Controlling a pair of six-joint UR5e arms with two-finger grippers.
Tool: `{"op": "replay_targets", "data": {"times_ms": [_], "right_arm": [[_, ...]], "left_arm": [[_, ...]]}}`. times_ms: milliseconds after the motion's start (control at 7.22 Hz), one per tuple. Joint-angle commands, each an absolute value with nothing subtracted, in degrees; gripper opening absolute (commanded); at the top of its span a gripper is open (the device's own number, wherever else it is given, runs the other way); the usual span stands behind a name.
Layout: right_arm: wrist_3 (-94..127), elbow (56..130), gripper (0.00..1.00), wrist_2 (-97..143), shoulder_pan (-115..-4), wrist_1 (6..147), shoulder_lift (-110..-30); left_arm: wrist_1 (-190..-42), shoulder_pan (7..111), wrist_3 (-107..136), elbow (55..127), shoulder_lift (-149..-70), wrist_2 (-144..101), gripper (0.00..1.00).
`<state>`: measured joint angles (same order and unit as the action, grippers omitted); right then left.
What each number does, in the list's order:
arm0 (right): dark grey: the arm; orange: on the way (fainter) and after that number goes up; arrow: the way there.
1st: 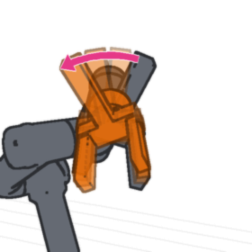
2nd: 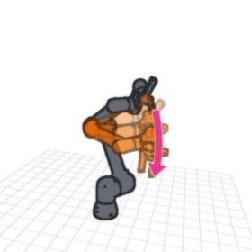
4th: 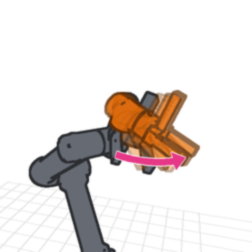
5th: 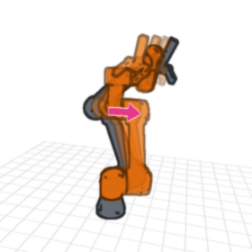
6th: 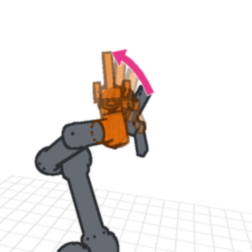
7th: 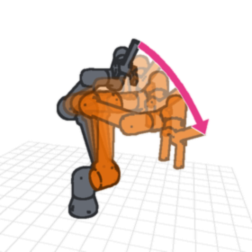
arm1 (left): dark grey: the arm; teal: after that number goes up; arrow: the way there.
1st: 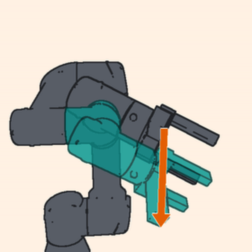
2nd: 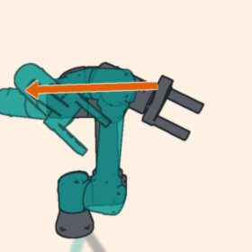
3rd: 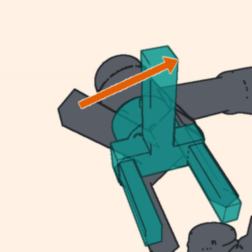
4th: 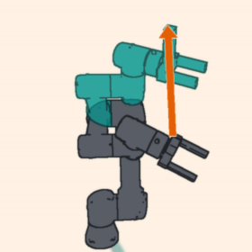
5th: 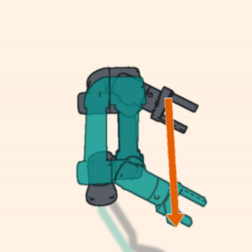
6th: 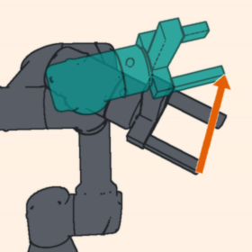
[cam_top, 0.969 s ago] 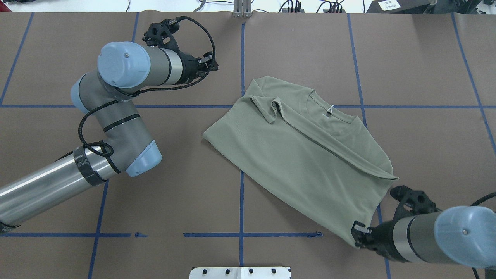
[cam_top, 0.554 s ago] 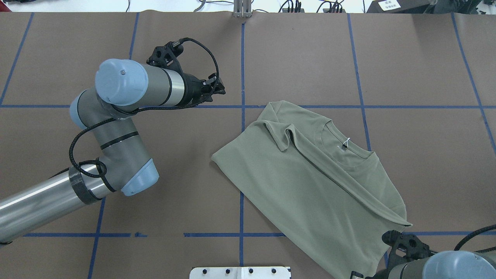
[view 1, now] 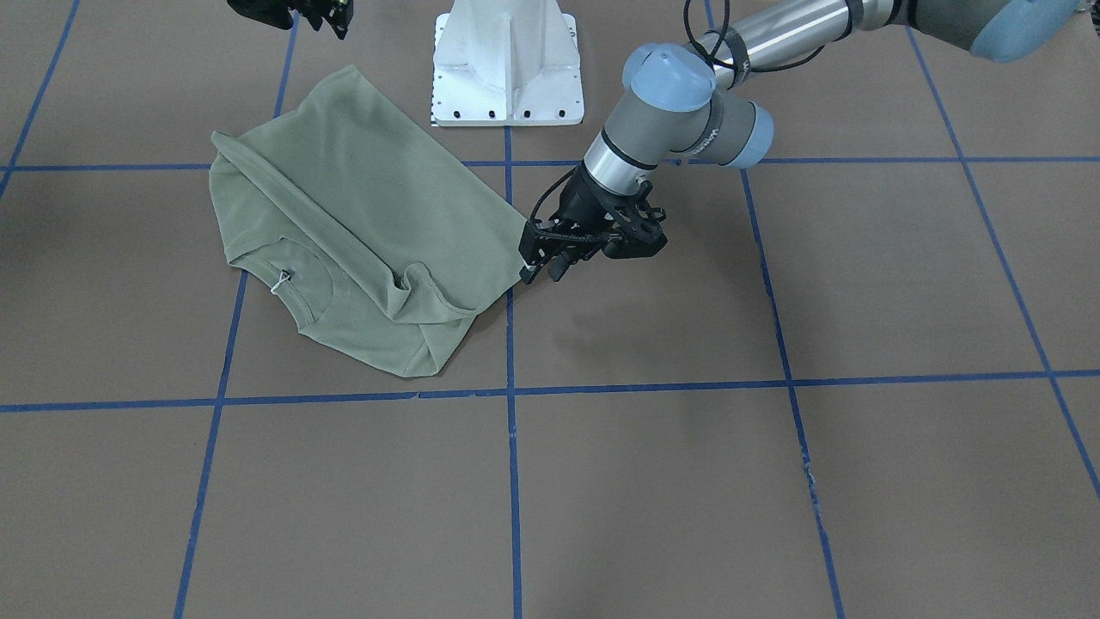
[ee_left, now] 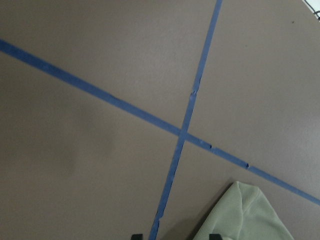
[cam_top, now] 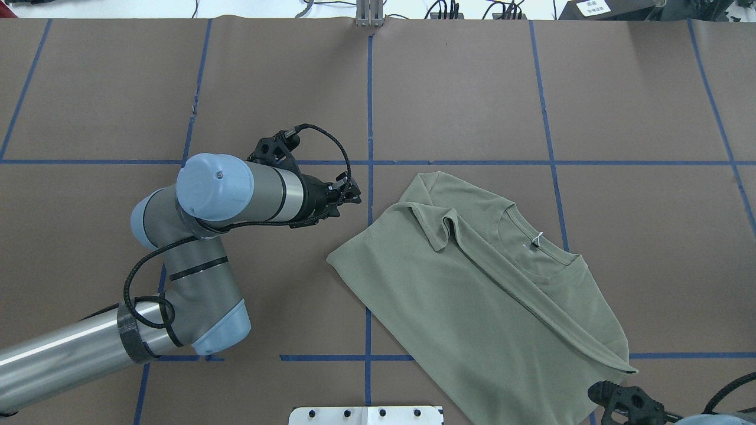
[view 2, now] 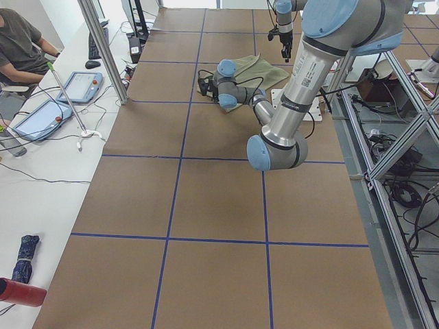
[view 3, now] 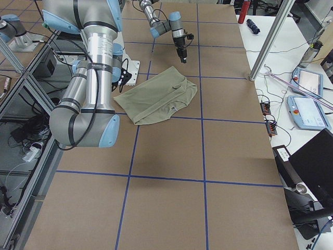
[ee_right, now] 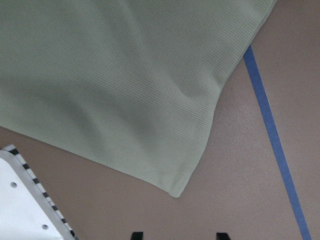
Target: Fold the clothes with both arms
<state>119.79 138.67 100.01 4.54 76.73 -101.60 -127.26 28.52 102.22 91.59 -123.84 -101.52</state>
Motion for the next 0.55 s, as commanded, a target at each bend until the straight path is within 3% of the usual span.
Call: {"op": "replay_targets", "data": {"times_ms": [0, 415], "right_arm": [[120.4, 139.3, 1.00, 99.9, -6.4, 76.7, -101.0], [117.8, 135.7, 1.00, 99.9, -15.2, 76.7, -97.1]], "left_arm": [[-118.7, 26.2, 103.1, 93.6, -123.8, -101.3, 0.60], [-112.4, 23.4, 103.4, 93.4, -123.6, -101.2, 0.65]]}}
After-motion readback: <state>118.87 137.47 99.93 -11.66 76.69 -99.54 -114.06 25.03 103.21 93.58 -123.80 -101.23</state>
